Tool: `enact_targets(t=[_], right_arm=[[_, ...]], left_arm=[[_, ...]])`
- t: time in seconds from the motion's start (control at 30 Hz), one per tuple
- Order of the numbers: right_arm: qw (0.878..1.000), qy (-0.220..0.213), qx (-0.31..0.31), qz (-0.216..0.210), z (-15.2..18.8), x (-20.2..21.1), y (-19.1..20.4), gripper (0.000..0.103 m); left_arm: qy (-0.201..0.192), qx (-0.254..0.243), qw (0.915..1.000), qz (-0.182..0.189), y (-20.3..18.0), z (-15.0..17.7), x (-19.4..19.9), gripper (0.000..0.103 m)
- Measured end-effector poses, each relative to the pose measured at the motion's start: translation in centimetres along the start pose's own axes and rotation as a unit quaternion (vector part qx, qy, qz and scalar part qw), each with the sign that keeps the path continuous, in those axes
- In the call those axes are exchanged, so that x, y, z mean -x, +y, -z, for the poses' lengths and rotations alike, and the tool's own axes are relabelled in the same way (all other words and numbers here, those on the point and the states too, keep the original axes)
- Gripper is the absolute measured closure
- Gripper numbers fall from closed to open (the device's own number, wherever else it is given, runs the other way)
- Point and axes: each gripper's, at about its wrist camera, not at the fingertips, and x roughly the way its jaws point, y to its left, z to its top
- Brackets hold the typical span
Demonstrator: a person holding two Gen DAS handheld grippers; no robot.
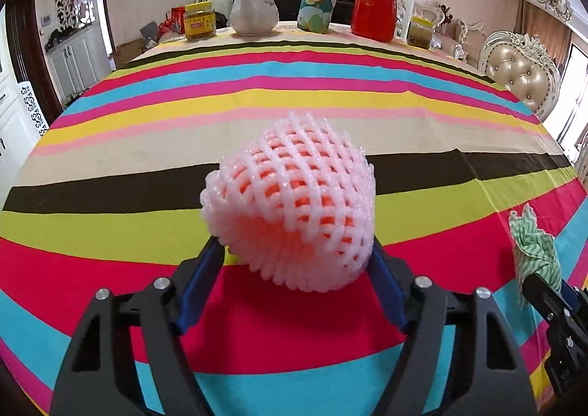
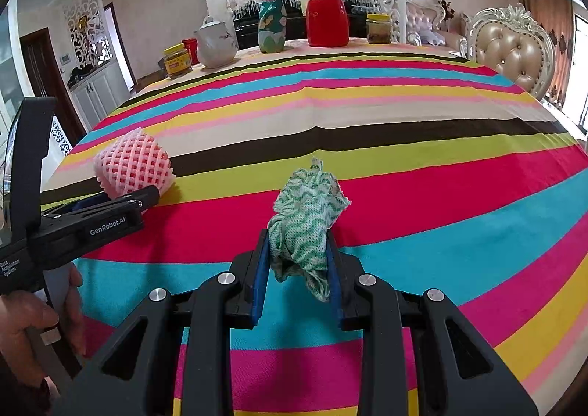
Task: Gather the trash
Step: 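Carry the green cloth and pink foam net over to the pink bin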
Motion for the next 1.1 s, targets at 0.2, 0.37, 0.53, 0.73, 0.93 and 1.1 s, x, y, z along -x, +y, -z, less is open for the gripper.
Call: enact_targets(t=[0.2, 0.37, 0.53, 0.73, 0.93, 1.1], right_arm=[[1.000, 0.000, 0.001, 0.000, 0.0, 0.1, 0.1, 0.075], [1.000, 0.000, 0.001, 0.001, 0.0, 0.0, 0.1, 0.075], [1.000, 0.001, 0.003, 0.003, 0.1, 0.1, 0.2, 0.075], [1.000, -0.007, 0.007, 0.006, 0.2, 0.4, 0.3, 0.075], [0.999, -0.029, 0.028, 0.008, 0.5, 1.2, 1.2, 0.075], [0.999, -0.035, 0.039, -0.001, 0.6, 1.5, 1.9, 0.075]], left_arm=[[-0.005, -0.004, 1.0000, 0.005, -0.2, -0.1, 0.0, 0.053], [-0.020, -0.006, 0.9997, 0.010, -0.4, 0.1, 0.6, 0.063], [-0.035, 0.002, 0.9993, 0.012, -0.1, 0.3, 1.3, 0.064], [-0.064, -0.008, 0.9979, 0.009, -0.4, 1.6, 4.0, 0.064], [-0.103, -0.017, 0.9946, 0.002, 0.3, 3.6, 8.4, 0.064], [-0.121, -0.020, 0.9924, -0.002, 1.7, 5.9, 11.4, 0.064]])
